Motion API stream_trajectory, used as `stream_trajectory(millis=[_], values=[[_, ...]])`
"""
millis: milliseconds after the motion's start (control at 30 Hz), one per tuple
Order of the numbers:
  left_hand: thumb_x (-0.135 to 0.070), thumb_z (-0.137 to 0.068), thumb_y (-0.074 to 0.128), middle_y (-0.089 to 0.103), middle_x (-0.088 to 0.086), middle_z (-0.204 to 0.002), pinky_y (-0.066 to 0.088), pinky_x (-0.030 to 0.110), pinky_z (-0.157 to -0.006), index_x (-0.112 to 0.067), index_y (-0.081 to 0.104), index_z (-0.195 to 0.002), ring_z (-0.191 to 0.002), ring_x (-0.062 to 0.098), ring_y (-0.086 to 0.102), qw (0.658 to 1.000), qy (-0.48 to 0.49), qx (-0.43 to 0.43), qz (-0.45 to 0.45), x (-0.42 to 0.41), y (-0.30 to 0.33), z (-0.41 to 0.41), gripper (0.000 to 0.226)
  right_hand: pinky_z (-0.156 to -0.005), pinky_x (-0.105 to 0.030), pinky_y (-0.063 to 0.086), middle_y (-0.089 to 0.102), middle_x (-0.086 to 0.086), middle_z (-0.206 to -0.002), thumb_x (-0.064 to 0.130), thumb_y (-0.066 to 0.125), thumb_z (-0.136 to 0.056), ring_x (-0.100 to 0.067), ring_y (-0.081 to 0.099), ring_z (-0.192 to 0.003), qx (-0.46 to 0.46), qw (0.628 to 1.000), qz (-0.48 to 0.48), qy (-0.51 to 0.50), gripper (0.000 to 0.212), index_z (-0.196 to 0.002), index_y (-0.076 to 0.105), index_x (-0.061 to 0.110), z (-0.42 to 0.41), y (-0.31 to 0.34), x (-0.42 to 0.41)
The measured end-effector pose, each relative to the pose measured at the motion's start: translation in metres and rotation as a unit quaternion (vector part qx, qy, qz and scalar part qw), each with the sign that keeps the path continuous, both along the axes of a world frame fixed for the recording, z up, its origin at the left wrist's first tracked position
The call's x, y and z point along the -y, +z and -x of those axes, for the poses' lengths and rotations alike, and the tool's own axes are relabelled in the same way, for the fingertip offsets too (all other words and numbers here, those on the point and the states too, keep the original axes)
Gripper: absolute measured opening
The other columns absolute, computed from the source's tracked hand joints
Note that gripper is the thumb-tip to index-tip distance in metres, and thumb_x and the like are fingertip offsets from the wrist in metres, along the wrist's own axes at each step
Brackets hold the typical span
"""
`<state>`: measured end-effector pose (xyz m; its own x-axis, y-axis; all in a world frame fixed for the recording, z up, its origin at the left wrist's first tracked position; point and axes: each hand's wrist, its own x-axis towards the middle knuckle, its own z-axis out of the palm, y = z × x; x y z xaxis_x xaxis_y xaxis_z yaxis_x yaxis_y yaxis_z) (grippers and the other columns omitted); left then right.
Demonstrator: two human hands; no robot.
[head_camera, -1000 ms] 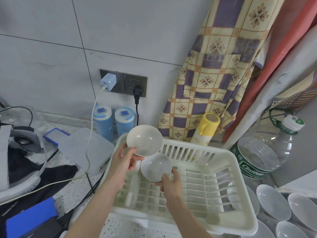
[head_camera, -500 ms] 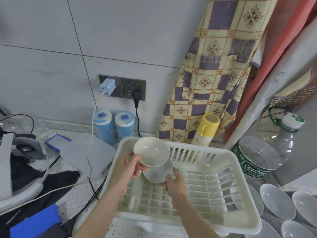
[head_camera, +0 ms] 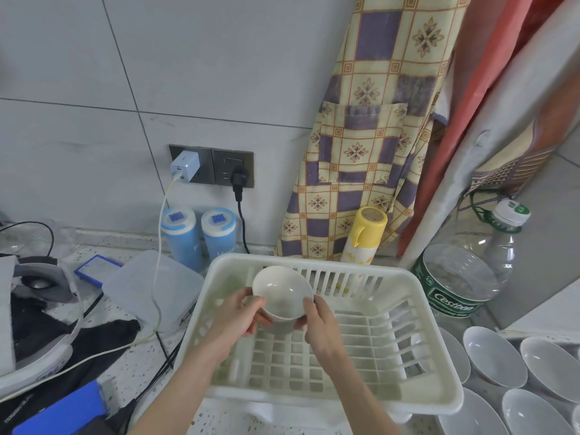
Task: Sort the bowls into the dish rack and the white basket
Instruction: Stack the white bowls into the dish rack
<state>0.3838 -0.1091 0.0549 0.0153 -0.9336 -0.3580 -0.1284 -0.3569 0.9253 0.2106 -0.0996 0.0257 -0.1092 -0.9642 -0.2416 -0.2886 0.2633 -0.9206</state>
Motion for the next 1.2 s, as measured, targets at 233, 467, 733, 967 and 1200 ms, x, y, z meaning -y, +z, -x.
stream_trajectory(millis=[233, 467, 733, 967, 1200], values=[[-0.027, -0.097, 0.055, 0.078, 0.008, -0.08, 0.037, 0.015, -0.045, -0.037, 0.042, -0.128, -0.04, -0.001, 0.051, 0.996, -0.041, 0.058, 0.051, -0.006, -0.009, 0.003, 0.035, -0.061, -0.024, 0.045, 0.063, 0.001, -0.092, 0.014, 0.041, -0.093, -0.011, 0.057, -0.077, -0.014, 1.0, -0.019, 0.003, 0.022, -0.111, 0.053, 0.02, 0.002, 0.002, 0.005], [-0.043, -0.092, 0.06, 0.074, -0.002, -0.083, 0.041, 0.015, -0.059, -0.033, 0.05, -0.137, -0.075, 0.0, 0.067, 0.973, -0.027, 0.209, 0.092, -0.005, -0.022, -0.004, 0.047, -0.059, -0.036, 0.048, 0.067, -0.009, -0.084, 0.017, 0.037, -0.095, -0.026, 0.064, -0.074, -0.085, 0.996, -0.005, 0.008, 0.032, -0.124, 0.05, 0.018, 0.002, -0.007, 0.005], [-0.048, -0.09, 0.059, 0.069, -0.003, -0.075, 0.045, 0.024, -0.064, -0.033, 0.041, -0.147, -0.071, 0.005, 0.062, 0.957, -0.055, 0.273, 0.082, -0.004, -0.028, -0.008, 0.062, -0.054, -0.03, 0.04, 0.06, 0.003, -0.073, 0.023, 0.032, -0.097, -0.017, 0.054, -0.064, -0.141, 0.99, -0.007, -0.006, 0.027, -0.105, 0.057, 0.024, -0.002, -0.016, 0.008], [-0.06, -0.086, 0.055, 0.065, -0.006, -0.071, 0.043, 0.021, -0.058, -0.038, 0.04, -0.146, -0.069, 0.0, 0.06, 0.934, -0.096, 0.334, 0.087, -0.007, -0.026, -0.007, 0.066, -0.052, -0.029, 0.033, 0.052, 0.007, -0.068, 0.024, 0.029, -0.098, -0.016, 0.049, -0.064, -0.183, 0.983, -0.012, -0.021, 0.025, -0.086, 0.051, 0.025, -0.006, -0.019, 0.008], [-0.06, -0.09, 0.054, 0.06, -0.012, -0.079, 0.051, 0.029, -0.077, -0.029, 0.034, -0.151, -0.084, 0.009, 0.062, 0.921, -0.135, 0.358, 0.073, -0.006, -0.029, -0.007, 0.072, -0.054, -0.03, 0.033, 0.046, 0.01, -0.066, 0.022, 0.029, -0.099, -0.015, 0.045, -0.062, -0.201, 0.979, -0.008, -0.035, 0.026, -0.078, 0.042, 0.03, -0.012, -0.022, 0.007]])
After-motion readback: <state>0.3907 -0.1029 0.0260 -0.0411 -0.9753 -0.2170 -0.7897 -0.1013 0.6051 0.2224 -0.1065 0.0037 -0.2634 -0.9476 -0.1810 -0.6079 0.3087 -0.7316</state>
